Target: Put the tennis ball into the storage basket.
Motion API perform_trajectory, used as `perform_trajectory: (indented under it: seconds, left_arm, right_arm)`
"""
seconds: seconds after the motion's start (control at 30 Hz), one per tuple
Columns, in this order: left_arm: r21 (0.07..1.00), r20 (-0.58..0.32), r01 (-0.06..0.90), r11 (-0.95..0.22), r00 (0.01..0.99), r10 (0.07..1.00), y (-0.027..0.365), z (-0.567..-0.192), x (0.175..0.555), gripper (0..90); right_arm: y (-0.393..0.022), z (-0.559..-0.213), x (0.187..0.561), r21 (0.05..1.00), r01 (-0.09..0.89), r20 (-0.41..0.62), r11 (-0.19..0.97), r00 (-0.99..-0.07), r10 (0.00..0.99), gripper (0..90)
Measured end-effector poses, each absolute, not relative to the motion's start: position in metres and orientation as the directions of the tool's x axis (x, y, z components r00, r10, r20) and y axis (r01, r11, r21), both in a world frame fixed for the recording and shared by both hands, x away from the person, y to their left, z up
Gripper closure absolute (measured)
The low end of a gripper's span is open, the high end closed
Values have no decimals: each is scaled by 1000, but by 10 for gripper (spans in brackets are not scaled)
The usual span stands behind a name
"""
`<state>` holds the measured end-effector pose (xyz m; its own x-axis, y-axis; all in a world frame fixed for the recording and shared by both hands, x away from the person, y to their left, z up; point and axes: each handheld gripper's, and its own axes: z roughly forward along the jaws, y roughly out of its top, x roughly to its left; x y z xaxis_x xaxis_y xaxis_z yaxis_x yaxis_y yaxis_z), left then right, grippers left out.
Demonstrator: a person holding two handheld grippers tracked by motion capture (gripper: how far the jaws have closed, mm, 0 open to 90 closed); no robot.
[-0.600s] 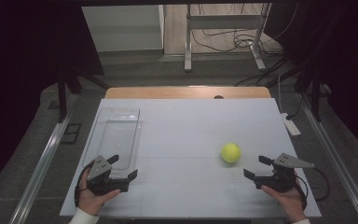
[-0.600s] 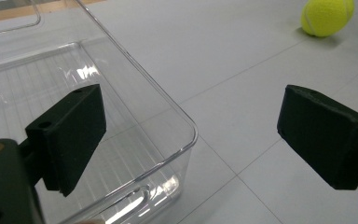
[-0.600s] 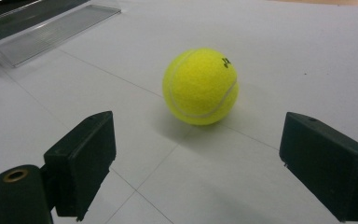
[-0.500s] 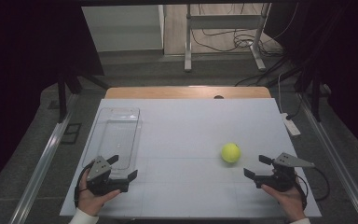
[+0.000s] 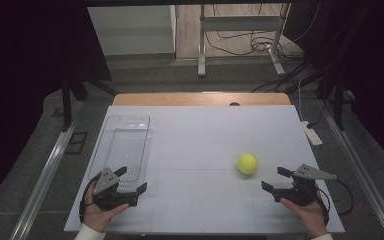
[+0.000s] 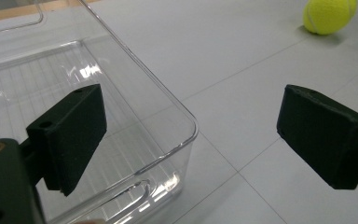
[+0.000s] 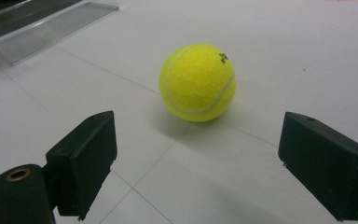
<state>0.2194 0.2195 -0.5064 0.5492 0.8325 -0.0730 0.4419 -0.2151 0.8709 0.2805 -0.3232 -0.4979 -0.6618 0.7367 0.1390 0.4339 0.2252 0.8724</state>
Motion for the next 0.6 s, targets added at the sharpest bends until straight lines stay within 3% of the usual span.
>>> perform_trajectory:
  seconds: [0.6]
  left_arm:
    - [866, -84, 452, -213, 552, 830, 215, -501, 217, 87]
  right_arm:
    - [-325, -497, 279, 882, 423, 141, 209, -658, 740, 121]
